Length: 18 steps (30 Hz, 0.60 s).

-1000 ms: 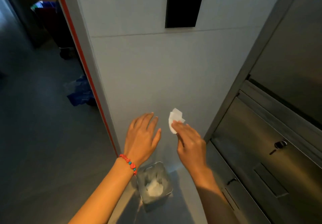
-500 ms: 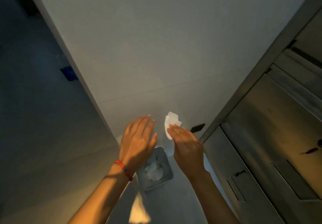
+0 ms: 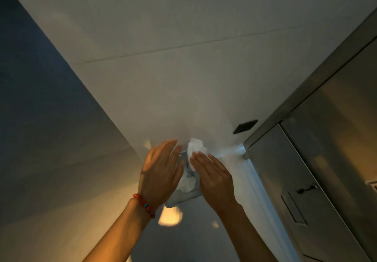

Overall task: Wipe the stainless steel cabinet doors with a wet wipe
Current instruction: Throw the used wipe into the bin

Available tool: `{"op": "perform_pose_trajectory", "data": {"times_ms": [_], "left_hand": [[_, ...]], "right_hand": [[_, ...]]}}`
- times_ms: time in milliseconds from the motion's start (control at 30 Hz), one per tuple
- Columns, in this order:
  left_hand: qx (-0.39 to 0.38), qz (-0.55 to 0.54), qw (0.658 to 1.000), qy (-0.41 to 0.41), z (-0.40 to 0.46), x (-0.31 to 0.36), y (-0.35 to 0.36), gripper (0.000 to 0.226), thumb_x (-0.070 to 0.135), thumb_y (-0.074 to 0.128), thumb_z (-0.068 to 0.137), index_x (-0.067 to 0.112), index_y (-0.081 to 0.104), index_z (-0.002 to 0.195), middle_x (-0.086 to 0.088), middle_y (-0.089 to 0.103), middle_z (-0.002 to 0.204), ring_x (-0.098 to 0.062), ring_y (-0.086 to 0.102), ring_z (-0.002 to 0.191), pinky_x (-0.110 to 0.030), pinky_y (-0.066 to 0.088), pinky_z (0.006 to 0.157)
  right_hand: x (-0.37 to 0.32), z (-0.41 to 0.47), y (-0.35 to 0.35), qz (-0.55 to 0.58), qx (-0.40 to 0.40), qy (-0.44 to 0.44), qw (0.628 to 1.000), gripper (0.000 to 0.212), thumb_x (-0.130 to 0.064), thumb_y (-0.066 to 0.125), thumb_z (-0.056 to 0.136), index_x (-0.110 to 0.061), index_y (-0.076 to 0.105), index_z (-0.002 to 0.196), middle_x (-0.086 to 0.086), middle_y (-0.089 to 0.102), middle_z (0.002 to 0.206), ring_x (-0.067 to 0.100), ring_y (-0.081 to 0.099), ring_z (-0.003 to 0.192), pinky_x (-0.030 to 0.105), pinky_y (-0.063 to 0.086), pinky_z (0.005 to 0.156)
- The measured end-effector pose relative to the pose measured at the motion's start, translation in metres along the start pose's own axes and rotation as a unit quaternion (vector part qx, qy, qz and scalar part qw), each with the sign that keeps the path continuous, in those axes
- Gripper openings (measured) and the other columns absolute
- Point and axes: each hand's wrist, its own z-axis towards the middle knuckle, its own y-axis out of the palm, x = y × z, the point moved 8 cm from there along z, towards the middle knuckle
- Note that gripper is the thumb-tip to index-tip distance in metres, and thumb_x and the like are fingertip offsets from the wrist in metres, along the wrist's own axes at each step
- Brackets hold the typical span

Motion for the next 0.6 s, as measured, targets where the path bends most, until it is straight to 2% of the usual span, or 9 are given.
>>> {"op": "perform_pose_trajectory", "data": {"times_ms": [67,300,433,600], "left_hand": [[-0.005,0.004,1.0,-0.002,-0.007,-0.004,0.014,0.046,0.025,0.033,0.097,-0.003,0.069,0.103,-0.018,0.067,0.108,-0.033,0.066,0.098,-0.046,0.051,0.084],[-0.047,-0.011,0.998,-0.036,-0.022,-0.013,0.047,0.065,0.032,0.015,0.101,-0.004,0.069,0.103,-0.02,0.067,0.107,-0.034,0.066,0.098,-0.049,0.052,0.082],[-0.051,-0.013,0.998,-0.043,-0.027,-0.016,0.057,0.067,0.033,0.013,0.101,-0.004,0.068,0.103,-0.02,0.067,0.107,-0.035,0.066,0.097,-0.051,0.052,0.082],[-0.068,-0.015,0.996,-0.048,-0.033,-0.021,0.067,0.064,0.031,0.015,0.101,-0.004,0.068,0.105,-0.02,0.067,0.109,-0.035,0.065,0.099,-0.051,0.051,0.083]], "right_hand": [[0.004,-0.009,0.015,0.001,-0.009,-0.005,1.0,0.053,0.002,0.094,0.041,0.001,0.074,0.09,0.013,0.072,0.097,0.022,0.07,0.092,0.039,0.057,0.079],[0.021,-0.03,0.048,-0.01,-0.016,0.001,1.0,0.054,0.001,0.094,0.04,0.002,0.073,0.091,0.015,0.072,0.096,0.024,0.07,0.092,0.041,0.054,0.081],[0.025,-0.039,0.063,-0.007,-0.028,0.002,1.0,0.056,-0.002,0.095,0.04,0.001,0.074,0.091,0.014,0.072,0.097,0.024,0.07,0.092,0.041,0.057,0.078],[0.028,-0.044,0.076,-0.011,-0.029,0.01,0.999,0.054,0.004,0.093,0.04,0.002,0.073,0.091,0.015,0.072,0.097,0.025,0.07,0.092,0.042,0.056,0.079]]}}
